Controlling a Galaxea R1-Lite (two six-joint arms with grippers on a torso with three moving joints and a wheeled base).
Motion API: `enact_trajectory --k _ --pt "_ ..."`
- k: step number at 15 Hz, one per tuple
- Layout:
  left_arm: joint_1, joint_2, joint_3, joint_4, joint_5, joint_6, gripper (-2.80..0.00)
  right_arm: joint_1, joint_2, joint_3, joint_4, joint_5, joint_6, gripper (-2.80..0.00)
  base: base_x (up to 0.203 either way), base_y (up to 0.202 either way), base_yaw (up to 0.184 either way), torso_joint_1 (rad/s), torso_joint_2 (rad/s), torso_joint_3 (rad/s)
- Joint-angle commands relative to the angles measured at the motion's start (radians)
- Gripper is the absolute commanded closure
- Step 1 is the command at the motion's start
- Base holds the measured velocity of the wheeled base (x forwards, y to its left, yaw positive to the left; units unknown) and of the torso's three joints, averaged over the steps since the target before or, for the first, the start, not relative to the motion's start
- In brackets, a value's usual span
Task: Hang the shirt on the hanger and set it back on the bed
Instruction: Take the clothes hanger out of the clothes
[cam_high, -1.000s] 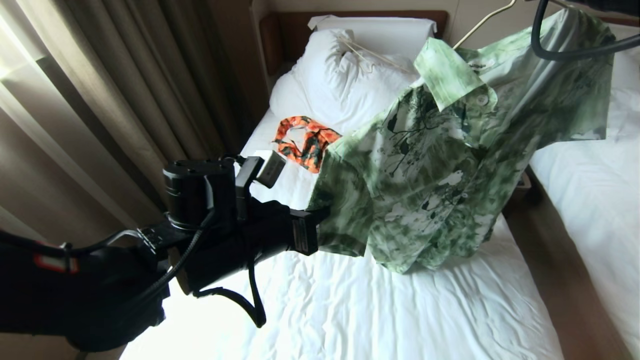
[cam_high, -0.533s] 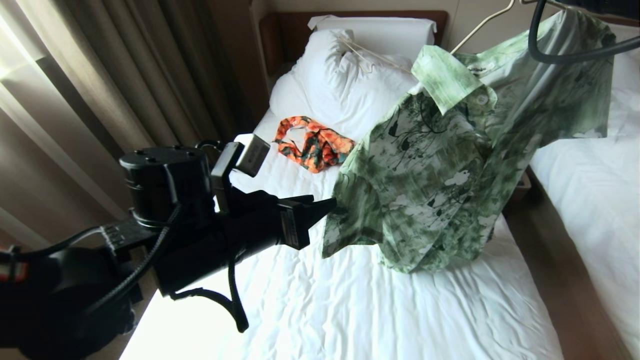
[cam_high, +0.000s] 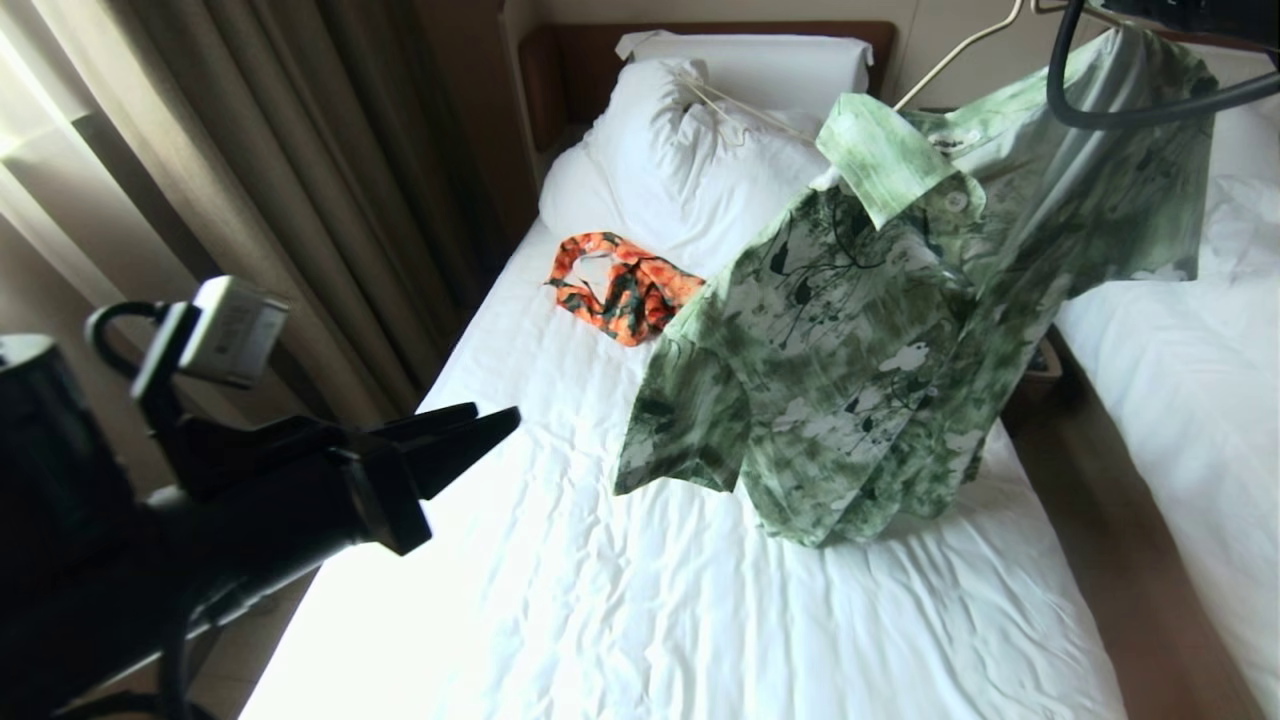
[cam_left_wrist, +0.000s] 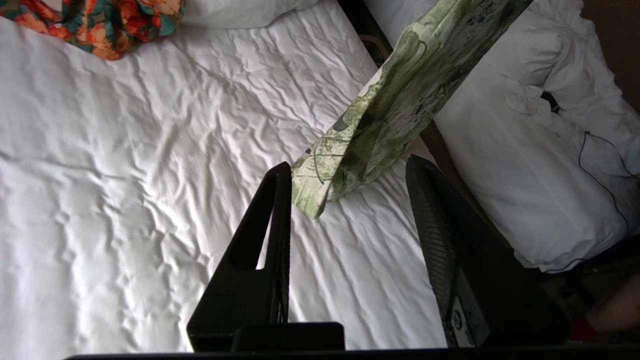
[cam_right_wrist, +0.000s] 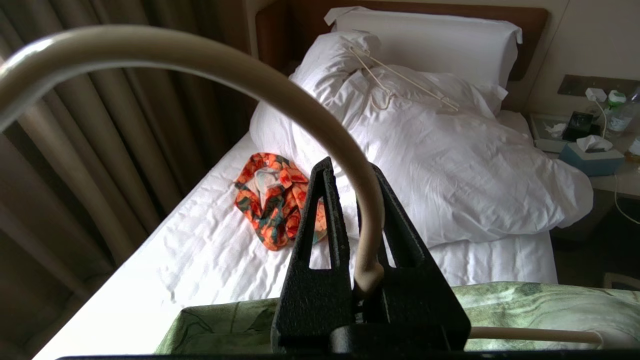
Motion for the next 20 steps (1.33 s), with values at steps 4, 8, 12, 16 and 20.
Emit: enact_trajectory --k 4,8,12,16,20 --pt "0.111 -0.467 0.071 0.273 0.006 -0.004 0.00 0.018 0.040 -0.004 -0.296 -0.011 0.015 0.00 0.000 0.000 0.000 0.000 0.00 0.000" --pt "0.141 -0.697 0.082 0.498 0.099 -0.051 0.00 0.038 0.031 -0.004 -0.381 -0.035 0.007 0.00 0.000 0.000 0.000 0.000 0.00 0.000" --pt "0.255 -0.824 0.095 0.641 0.189 -0.063 0.00 0.051 0.010 -0.004 -0.382 -0.034 0.004 0.00 0.000 0.000 0.000 0.000 0.00 0.000" --pt "0.355 -0.883 0.098 0.679 0.191 -0.081 0.00 0.051 0.002 -0.003 -0.381 -0.032 0.004 0.00 0.000 0.000 0.000 0.000 0.00 0.000" --pt "0.385 -0.917 0.097 0.713 0.201 -0.174 0.00 0.049 -0.009 -0.003 -0.380 -0.029 -0.002 0.00 0.000 0.000 0.000 0.000 0.00 0.000"
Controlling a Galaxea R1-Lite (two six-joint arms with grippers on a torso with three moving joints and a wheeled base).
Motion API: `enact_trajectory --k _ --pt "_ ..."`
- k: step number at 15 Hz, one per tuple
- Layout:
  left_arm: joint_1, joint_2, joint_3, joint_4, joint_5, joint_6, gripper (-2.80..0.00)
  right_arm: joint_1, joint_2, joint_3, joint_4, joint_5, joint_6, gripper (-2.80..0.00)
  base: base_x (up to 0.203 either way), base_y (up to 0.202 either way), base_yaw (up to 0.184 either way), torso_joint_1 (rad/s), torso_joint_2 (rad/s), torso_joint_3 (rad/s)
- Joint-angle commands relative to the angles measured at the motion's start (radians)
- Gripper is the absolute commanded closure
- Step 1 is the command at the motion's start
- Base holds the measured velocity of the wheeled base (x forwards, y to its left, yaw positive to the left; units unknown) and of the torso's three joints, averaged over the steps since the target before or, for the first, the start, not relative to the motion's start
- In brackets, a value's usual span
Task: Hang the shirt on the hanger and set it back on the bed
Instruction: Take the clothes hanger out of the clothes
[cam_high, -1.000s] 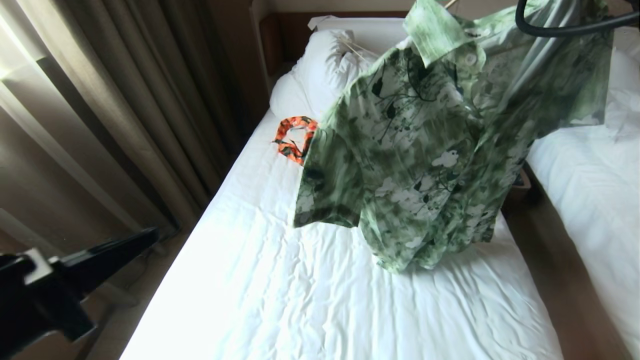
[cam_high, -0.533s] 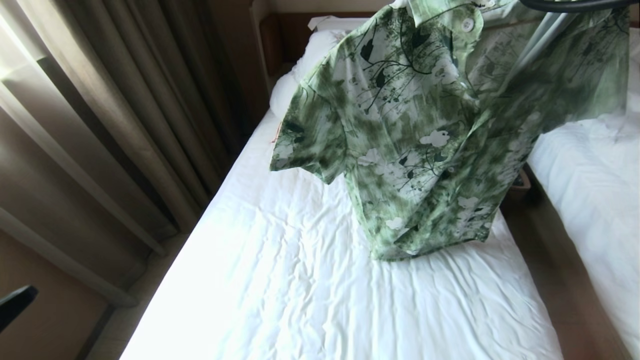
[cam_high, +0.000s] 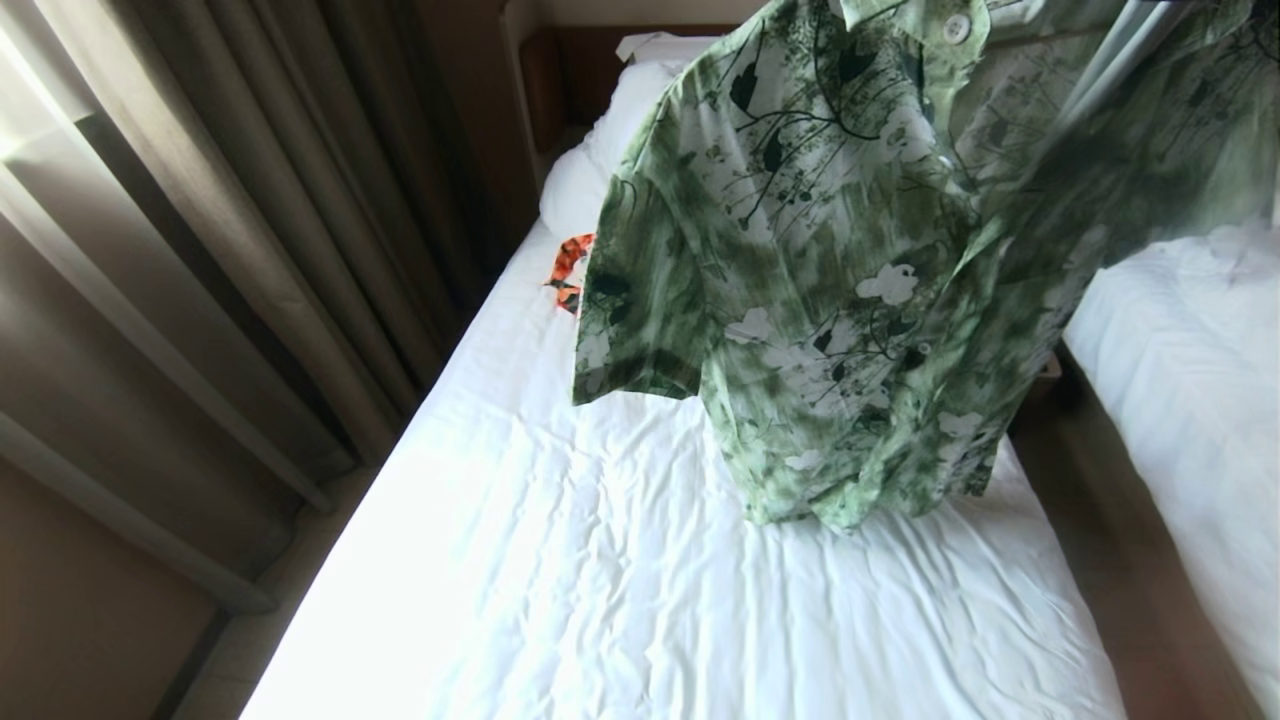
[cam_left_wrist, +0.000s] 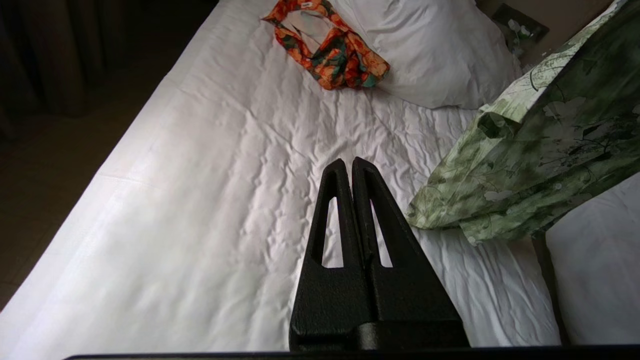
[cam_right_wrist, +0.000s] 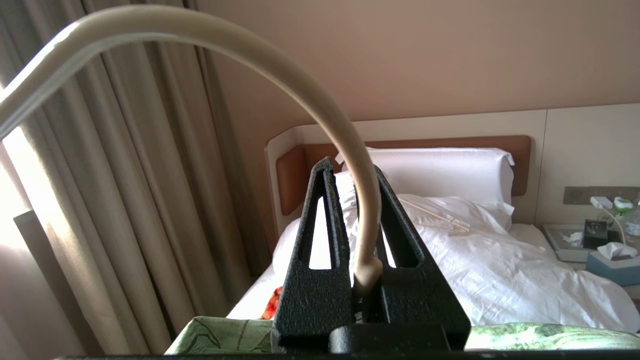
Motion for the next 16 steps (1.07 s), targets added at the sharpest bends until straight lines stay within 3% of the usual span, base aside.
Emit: enact_trajectory --k 1,3,7,10,16 --pt "0.010 -0.016 0.000 -0.001 0.037 -0.029 0.00 -0.002 -0.007 -0.001 -0.003 -0.001 -0.012 0.00 0.000 0.000 0.000 0.000 0.00 0.000" --pt "0.044 -0.014 -0.019 -0.004 0.065 -0.038 0.00 -0.004 -0.011 -0.001 -0.002 -0.002 -0.018 0.00 0.000 0.000 0.000 0.000 0.00 0.000" --pt "0.154 -0.041 -0.045 0.013 0.042 -0.037 0.00 -0.004 -0.019 -0.001 -0.002 -0.002 -0.019 0.00 0.000 0.000 0.000 0.000 0.00 0.000" --pt "0.184 -0.118 -0.021 0.098 0.028 -0.033 0.00 -0.004 -0.025 -0.001 -0.001 -0.005 -0.019 0.00 0.000 0.000 0.000 0.000 0.00 0.000" --pt "0.193 -0.230 0.033 0.155 0.003 -0.029 0.00 -0.004 -0.039 -0.001 0.001 -0.002 -0.031 0.00 0.000 0.000 0.000 0.000 0.00 0.000"
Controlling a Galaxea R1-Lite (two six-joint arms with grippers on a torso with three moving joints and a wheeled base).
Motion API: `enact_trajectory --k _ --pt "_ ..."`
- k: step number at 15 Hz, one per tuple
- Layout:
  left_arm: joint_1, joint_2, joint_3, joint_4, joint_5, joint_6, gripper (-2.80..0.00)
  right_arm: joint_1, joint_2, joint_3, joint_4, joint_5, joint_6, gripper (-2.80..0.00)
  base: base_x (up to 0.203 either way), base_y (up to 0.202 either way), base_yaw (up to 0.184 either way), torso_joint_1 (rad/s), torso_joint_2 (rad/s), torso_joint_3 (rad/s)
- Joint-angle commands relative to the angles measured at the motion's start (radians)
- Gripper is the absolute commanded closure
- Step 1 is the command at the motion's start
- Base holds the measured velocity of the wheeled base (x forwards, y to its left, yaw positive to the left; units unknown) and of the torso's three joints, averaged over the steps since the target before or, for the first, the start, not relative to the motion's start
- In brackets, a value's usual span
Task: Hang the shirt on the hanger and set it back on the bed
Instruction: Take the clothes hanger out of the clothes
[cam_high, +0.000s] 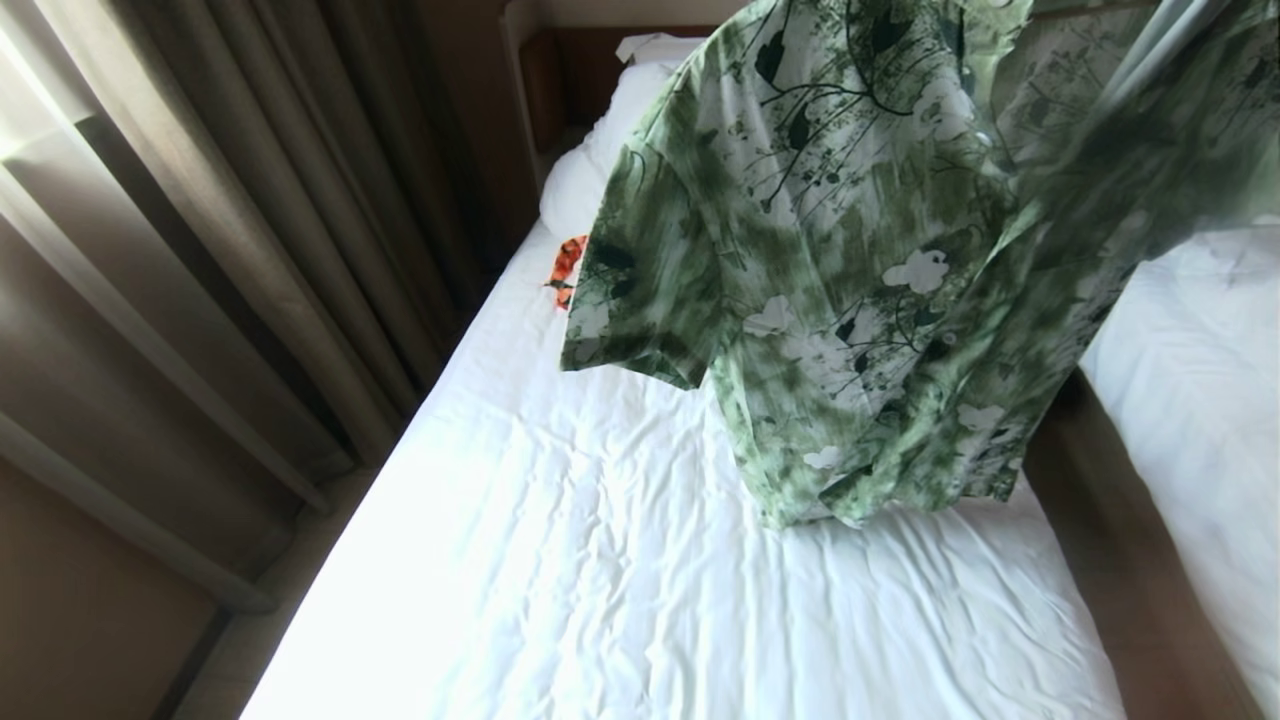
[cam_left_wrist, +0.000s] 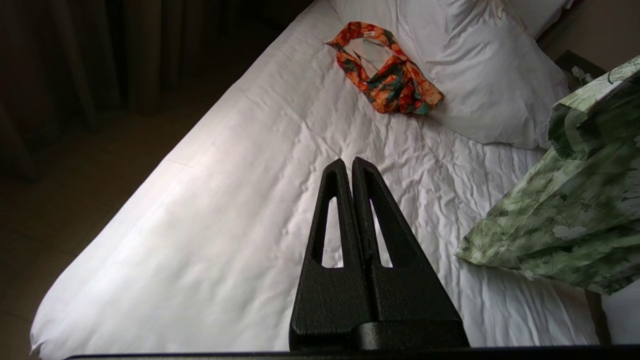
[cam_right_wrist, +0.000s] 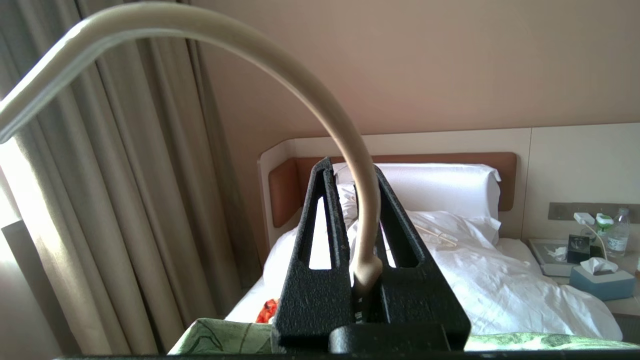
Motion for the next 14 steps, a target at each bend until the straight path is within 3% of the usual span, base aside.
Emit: enact_trajectory --k 1,11,14 --pt "0.003 -0.045 0.005 0.004 0.000 -0.004 0.00 0.001 -0.003 0.000 -0.003 -0.001 -0.002 0.00 0.000 0.000 0.000 0.000 0.00 0.000" --pt "0.006 -0.078 0.040 0.001 -0.002 -0.004 0.00 -0.001 -0.002 0.000 -0.003 0.002 -0.015 0.00 0.000 0.000 0.000 0.000 0.00 0.000" --pt "0.004 -0.039 -0.006 -0.006 -0.057 -0.004 0.00 -0.001 -0.007 0.000 0.025 0.001 -0.011 0.00 0.000 0.000 0.000 0.000 0.00 0.000"
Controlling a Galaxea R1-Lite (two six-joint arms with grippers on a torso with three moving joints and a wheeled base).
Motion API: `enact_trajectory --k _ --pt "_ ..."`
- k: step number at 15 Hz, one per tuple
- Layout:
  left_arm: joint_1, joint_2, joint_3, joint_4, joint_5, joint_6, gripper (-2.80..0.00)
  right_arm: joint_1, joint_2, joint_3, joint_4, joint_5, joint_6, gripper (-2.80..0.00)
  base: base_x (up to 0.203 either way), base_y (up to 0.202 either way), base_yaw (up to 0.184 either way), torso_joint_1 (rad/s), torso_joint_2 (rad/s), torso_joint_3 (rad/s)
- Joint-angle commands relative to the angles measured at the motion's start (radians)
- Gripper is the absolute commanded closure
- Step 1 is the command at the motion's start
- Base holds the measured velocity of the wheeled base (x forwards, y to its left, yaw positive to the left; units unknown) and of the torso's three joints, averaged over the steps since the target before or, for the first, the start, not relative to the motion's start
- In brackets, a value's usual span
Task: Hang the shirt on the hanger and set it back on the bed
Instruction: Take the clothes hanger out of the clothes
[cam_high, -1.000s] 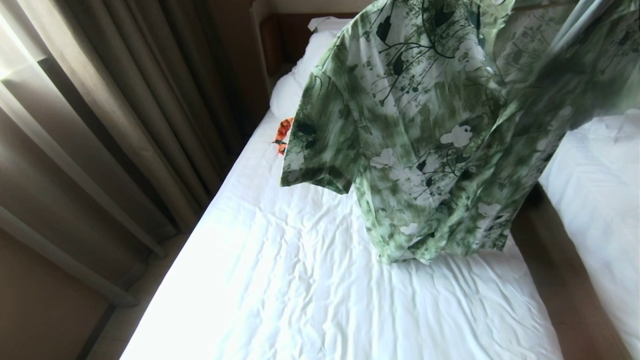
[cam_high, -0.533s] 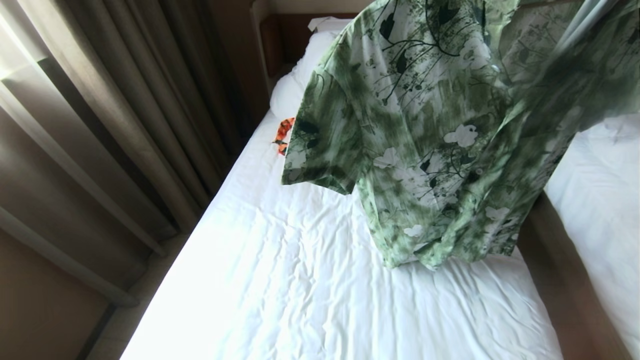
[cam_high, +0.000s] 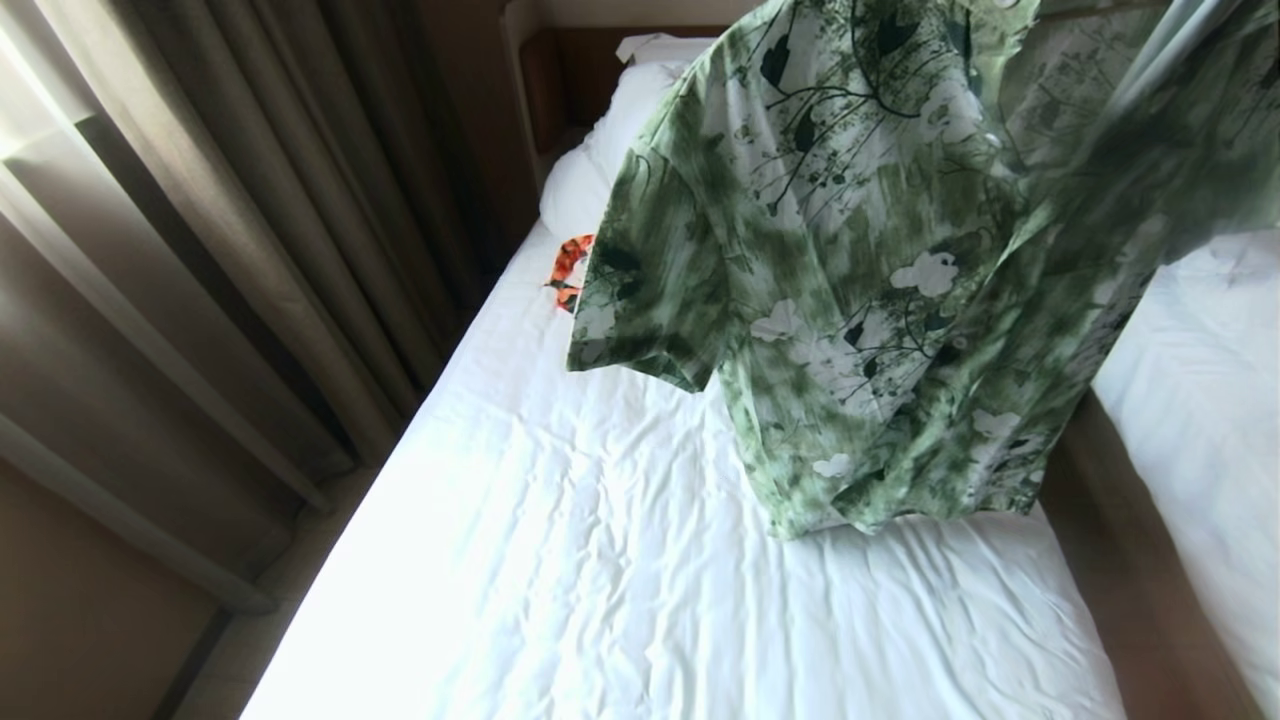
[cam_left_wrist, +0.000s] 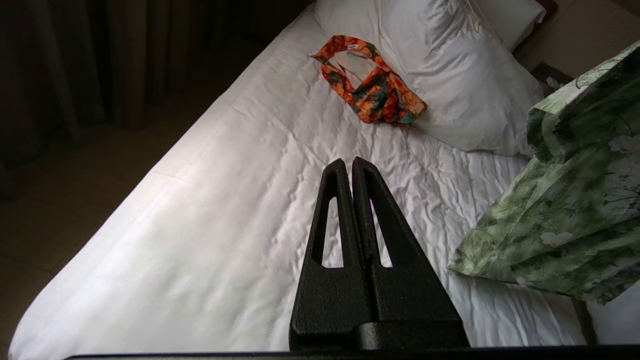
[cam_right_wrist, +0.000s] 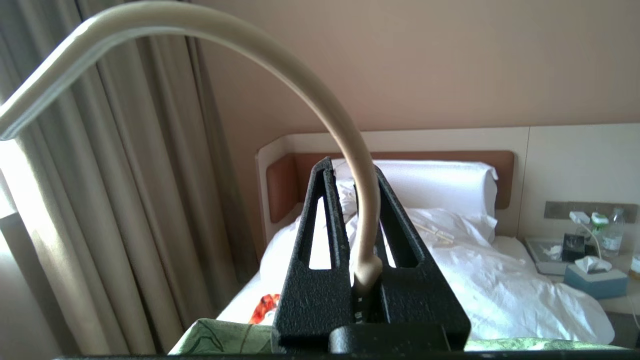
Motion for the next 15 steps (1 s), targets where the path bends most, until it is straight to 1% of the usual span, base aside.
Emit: enact_trajectory --k 1,3,4,5,6,8,9,11,12,13,14,15 --pt "-0.001 0.042 -0.049 0.000 -0.053 -0.005 0.00 0.000 -0.011 0.000 0.063 -0.002 0.016 0.00 0.000 0.000 0.000 0.000 0.00 0.000" --pt "-0.001 0.091 -0.115 0.001 -0.122 -0.006 0.00 0.002 -0.032 0.000 0.161 0.003 0.099 0.00 0.000 0.000 0.000 0.000 0.00 0.000" --pt "-0.002 0.126 -0.148 0.001 -0.167 -0.009 0.00 0.003 -0.034 0.000 0.186 0.012 0.126 0.00 0.000 0.000 0.000 0.000 0.00 0.000" --pt "-0.002 0.159 -0.182 -0.001 -0.226 -0.012 0.00 0.004 -0.032 0.000 0.193 0.023 0.146 0.00 0.000 0.000 0.000 0.000 0.00 0.000" --pt "-0.005 0.192 -0.218 -0.009 -0.298 -0.015 0.00 0.003 -0.027 0.000 0.199 0.025 0.147 0.00 0.000 0.000 0.000 0.000 0.00 0.000" --pt "-0.003 0.287 -0.276 -0.031 -0.391 -0.022 0.00 0.006 -0.025 0.000 0.246 0.024 0.152 0.00 0.000 0.000 0.000 0.000 0.00 0.000" --pt "-0.002 0.347 -0.302 -0.044 -0.436 -0.028 0.00 0.010 -0.024 0.000 0.262 0.024 0.170 0.00 0.000 0.000 0.000 0.000 0.00 0.000" --pt "-0.003 0.484 -0.355 -0.081 -0.531 -0.071 0.00 0.013 0.004 0.000 0.281 0.024 0.184 0.00 0.000 0.000 0.000 0.000 0.00 0.000" --pt "-0.005 0.549 -0.380 -0.106 -0.592 -0.104 0.00 0.017 0.024 0.000 0.281 0.024 0.184 0.00 0.000 0.000 0.000 0.000 0.00 0.000" --pt "-0.014 0.612 -0.400 -0.145 -0.674 -0.147 0.00 0.024 0.053 0.000 0.276 0.022 0.184 0.00 0.000 0.000 0.000 0.000 0.00 0.000" --pt "-0.040 0.672 -0.410 -0.199 -0.738 -0.183 0.00 0.030 0.082 -0.001 0.267 0.020 0.184 0.00 0.000 0.000 0.000 0.000 0.00 0.000" --pt "-0.096 0.738 -0.416 -0.263 -0.771 -0.211 0.00 0.033 0.115 -0.002 0.238 0.020 0.184 0.00 0.000 0.000 0.000 0.000 0.00 0.000"
